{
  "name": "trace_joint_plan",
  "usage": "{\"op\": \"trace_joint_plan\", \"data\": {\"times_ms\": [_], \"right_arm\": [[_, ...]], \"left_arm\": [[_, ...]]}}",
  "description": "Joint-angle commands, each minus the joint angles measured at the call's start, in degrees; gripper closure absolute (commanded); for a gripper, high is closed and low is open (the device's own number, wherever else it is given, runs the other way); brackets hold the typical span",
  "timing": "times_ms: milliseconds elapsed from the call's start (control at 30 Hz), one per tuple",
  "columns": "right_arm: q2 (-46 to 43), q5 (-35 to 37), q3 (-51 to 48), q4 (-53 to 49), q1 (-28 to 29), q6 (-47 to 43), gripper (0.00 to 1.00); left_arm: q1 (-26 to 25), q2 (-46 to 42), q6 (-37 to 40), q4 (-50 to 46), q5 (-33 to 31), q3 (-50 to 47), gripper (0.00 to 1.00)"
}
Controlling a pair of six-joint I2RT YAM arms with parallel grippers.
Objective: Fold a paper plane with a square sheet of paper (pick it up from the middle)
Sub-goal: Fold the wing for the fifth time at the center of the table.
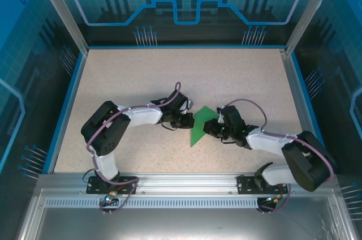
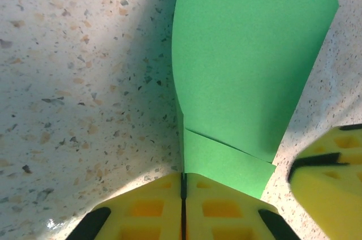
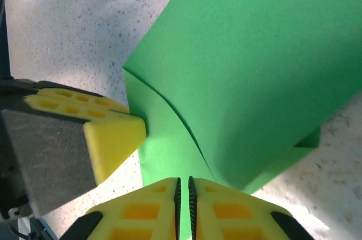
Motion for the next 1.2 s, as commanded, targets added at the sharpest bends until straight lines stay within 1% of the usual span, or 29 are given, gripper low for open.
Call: {"op": "trace_joint_plan", "data": {"times_ms": [0,100,233,367,600,800,1067,1167], "right_arm": [[-3.1,1.4,0.7,-3.8,0.7,-1.4,0.86],[-0.1,-1.3,0.3,0.3,0.9,-0.5,0.85],[6.4,-2.9,1.6,5.6,2.2,0.1,0.86],[9.9,-2.2,2.1,6.6,2.6,0.0,0.87],[10.9,-0.8,1.1,4.4,2.6,-0.9,0.88],[10.1,0.0,1.2,1.7,2.5,-1.8,0.89],[10.5,-0.3,0.1,2.9,2.2,-1.5,0.90],[10.5,-0.5,-0.5,5.0,2.0,-1.3,0.90]], "left_arm": [[-0.5,0.7,1.5,-1.7,-1.2,1.2,0.91],[-0.7,0.9,1.4,-1.7,-1.1,1.5,0.91],[-0.8,0.9,1.5,-1.9,-1.1,2.1,0.91],[-0.9,0.6,2.0,-2.6,-1.2,2.6,0.91],[-1.0,-0.9,2.0,-4.2,-1.1,3.0,0.89],[-2.5,-0.9,2.8,-6.5,-1.6,4.8,0.88],[-4.0,1.0,4.1,-8.5,-2.1,7.6,0.87],[-4.4,1.9,4.4,-8.7,-1.9,8.1,0.87]]}}
